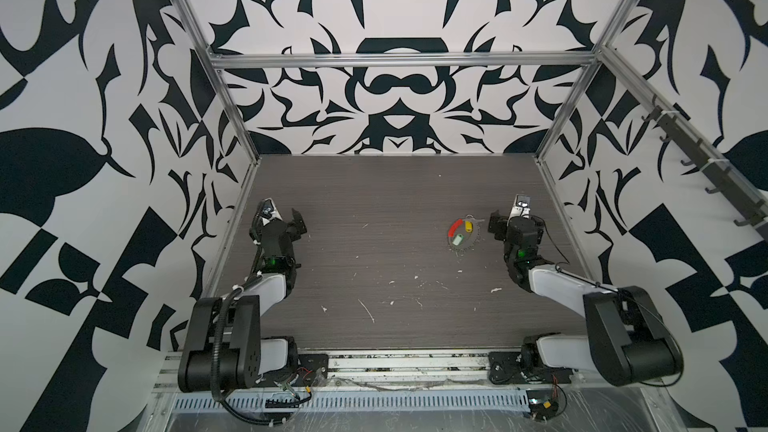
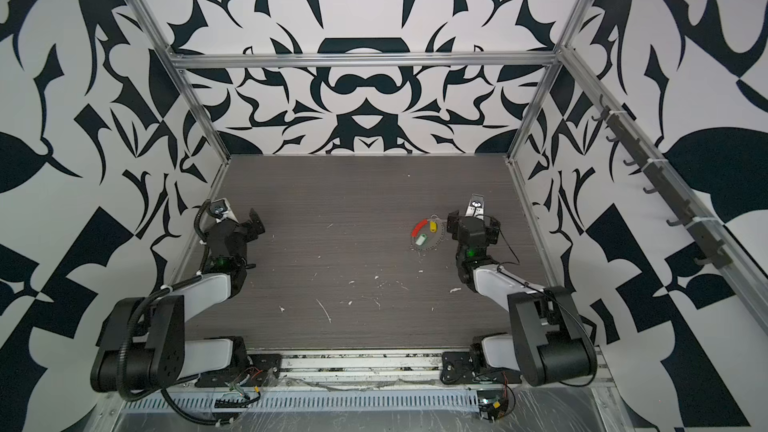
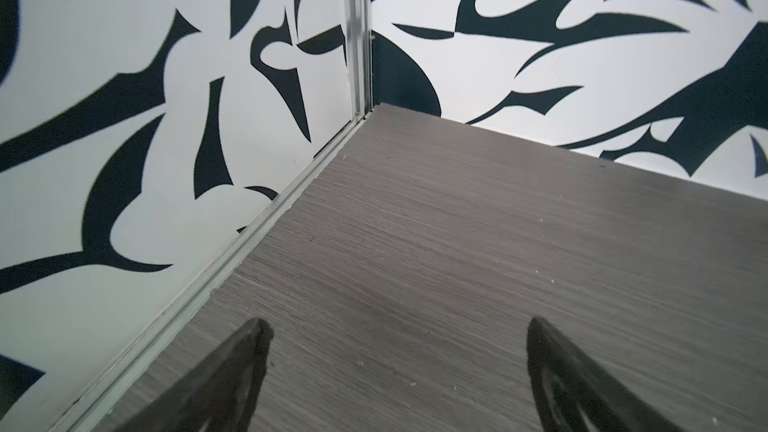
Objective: Remove the keys from the keyring
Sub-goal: 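Reach the right gripper down to the red grip of the metal keyring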
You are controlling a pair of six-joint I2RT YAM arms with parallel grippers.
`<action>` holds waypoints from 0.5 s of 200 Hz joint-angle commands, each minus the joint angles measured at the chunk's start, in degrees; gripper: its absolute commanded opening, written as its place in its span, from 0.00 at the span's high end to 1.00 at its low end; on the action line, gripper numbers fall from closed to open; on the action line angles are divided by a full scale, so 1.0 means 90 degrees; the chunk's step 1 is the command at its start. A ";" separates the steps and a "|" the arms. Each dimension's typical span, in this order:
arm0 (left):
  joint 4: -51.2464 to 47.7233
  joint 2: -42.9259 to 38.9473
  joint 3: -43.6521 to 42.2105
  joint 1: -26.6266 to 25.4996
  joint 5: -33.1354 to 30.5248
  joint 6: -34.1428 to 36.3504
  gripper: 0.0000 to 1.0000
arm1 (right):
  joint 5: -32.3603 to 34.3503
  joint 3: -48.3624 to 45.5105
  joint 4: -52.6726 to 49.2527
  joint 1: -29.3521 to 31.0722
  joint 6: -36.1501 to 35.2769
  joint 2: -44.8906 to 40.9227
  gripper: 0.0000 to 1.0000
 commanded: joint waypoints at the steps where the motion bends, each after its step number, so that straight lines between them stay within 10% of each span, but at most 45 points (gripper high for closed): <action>1: -0.0332 -0.0376 0.0226 -0.0006 -0.0279 -0.0742 0.01 | 0.0639 0.0512 -0.1232 0.0041 0.0972 -0.0358 0.00; 28: -0.1232 -0.0679 0.0572 -0.0004 -0.1062 -0.2975 0.01 | 0.1181 0.1414 -0.4171 -0.0002 0.4245 -0.0691 0.01; 43: -0.3058 -0.1066 0.0847 0.0084 -0.1498 -0.5072 0.01 | -0.0041 0.1283 -0.3572 -0.0133 0.3539 -0.0818 0.04; 100: -0.1818 -0.2166 0.0200 0.0514 0.0361 -0.5820 0.01 | -0.1926 0.1833 -0.4309 -0.0107 0.3118 -0.0428 0.19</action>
